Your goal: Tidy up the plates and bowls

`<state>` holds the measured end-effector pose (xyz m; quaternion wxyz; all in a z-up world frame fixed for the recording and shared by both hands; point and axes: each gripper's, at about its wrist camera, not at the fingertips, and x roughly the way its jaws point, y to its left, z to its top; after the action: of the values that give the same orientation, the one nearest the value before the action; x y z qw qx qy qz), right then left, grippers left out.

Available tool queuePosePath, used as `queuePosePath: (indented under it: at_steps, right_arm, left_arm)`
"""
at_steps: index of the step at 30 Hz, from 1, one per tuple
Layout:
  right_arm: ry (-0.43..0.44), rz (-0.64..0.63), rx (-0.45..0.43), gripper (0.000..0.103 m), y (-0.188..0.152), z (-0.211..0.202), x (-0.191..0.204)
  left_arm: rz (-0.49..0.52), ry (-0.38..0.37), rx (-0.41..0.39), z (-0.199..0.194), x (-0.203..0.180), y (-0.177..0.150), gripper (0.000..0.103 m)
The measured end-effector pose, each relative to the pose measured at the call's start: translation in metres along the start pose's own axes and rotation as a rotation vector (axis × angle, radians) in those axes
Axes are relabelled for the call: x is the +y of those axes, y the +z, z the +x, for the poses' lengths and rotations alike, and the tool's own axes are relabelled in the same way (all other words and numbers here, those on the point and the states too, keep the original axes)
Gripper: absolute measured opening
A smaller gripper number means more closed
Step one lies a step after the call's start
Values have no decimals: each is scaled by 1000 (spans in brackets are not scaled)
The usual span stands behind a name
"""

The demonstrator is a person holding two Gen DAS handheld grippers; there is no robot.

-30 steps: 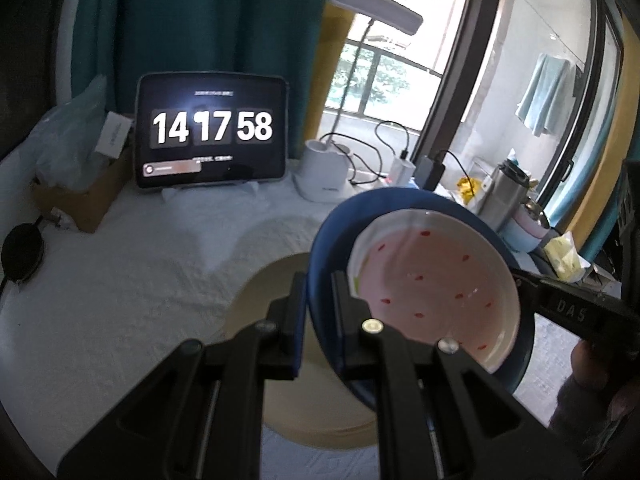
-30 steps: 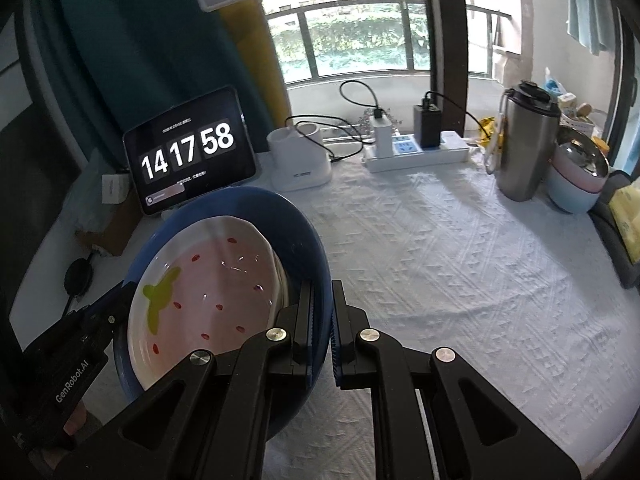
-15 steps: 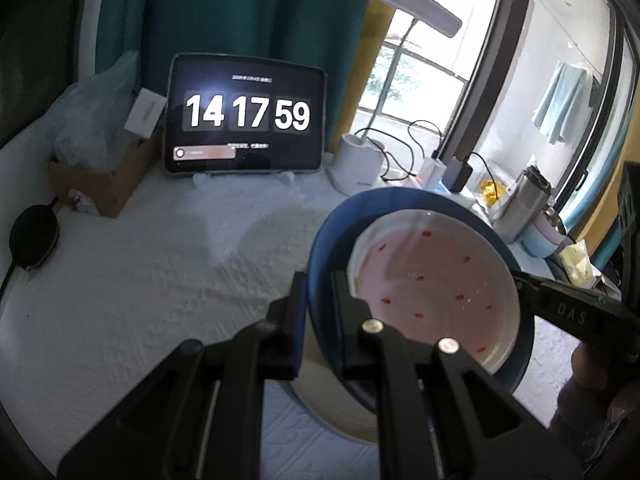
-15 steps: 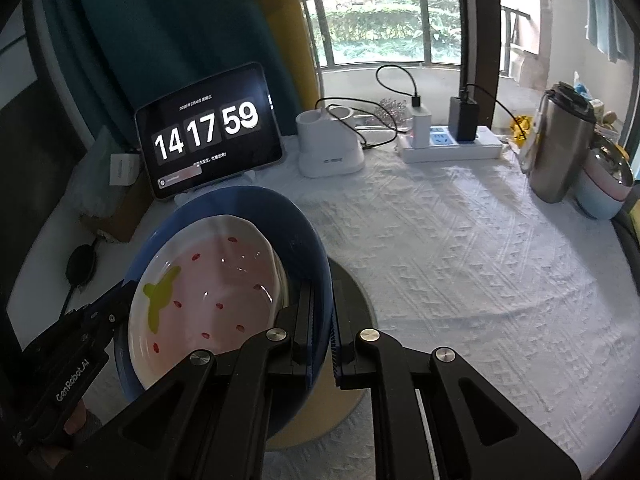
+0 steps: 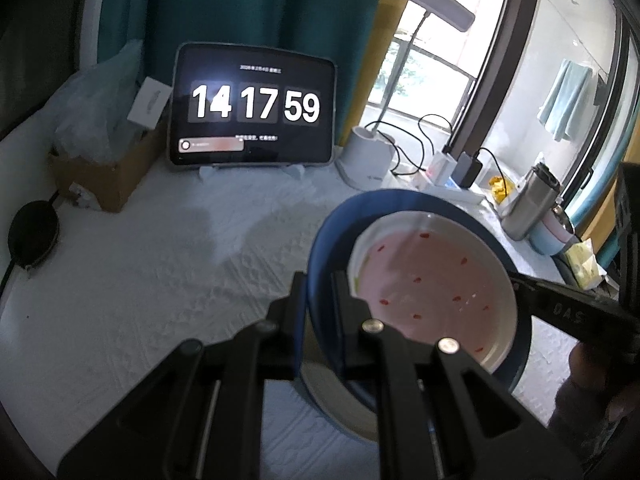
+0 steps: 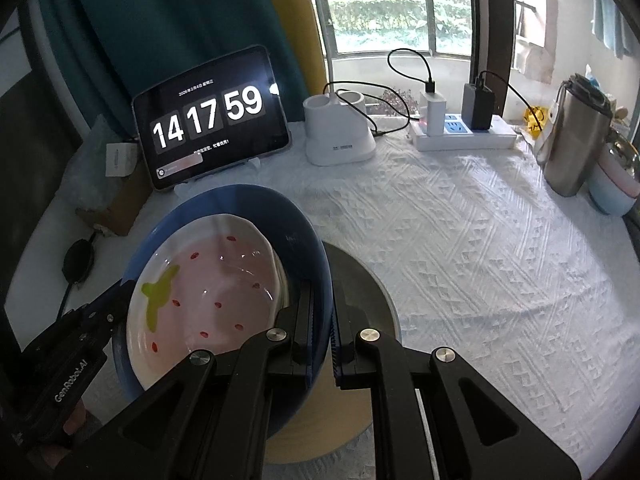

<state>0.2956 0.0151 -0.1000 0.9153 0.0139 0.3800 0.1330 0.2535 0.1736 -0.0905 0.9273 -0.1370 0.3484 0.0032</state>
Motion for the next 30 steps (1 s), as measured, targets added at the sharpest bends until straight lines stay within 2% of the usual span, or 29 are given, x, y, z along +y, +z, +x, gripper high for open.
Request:
queuePosePath:
  at_steps: [6,11,23,30]
  right_arm:
    - [-13,25,9,10,1,4,-11]
    - [-16,41,22,10,1,9,-20]
    - [-19,38,16,11,1,10,-25]
    - [-33,24,7,11,1,10,-25]
  left_arm:
    - [28,0,4,5,-11,2,10]
    - [70,33,-15,8,-22,2,10]
    - [79,35,-24,12,-25,2,11]
    - [110,48,-30,12,-28,5,15]
